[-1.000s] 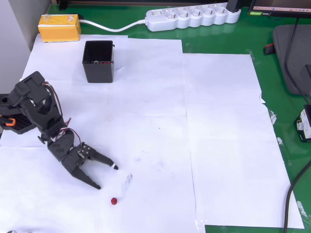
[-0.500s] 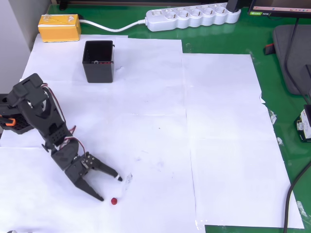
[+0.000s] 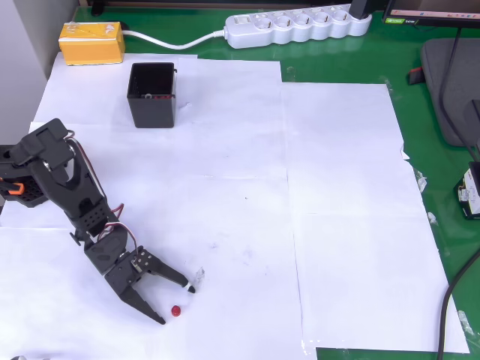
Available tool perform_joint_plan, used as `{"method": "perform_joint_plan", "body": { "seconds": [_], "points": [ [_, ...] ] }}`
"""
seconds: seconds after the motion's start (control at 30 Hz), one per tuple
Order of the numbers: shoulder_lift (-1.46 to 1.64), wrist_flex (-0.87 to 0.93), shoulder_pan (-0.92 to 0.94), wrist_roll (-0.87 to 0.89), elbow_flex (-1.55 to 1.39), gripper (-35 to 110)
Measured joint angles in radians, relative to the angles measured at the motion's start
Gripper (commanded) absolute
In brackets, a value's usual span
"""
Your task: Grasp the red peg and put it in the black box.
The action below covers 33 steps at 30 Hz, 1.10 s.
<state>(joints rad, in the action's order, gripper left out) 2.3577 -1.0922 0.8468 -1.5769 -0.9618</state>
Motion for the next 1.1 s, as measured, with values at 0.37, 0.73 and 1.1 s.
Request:
{"method": "perform_joint_plan", "body": {
  "seconds": [0.37,0.73,1.1],
  "points": [
    [-0.057,0.115,-0.028,-0.023,0.009,30],
    [-0.067,0.107,-0.072,-0.018,0.017,30],
    [-0.066,0.103,-0.081,-0.018,0.025,29]
  ]
}}
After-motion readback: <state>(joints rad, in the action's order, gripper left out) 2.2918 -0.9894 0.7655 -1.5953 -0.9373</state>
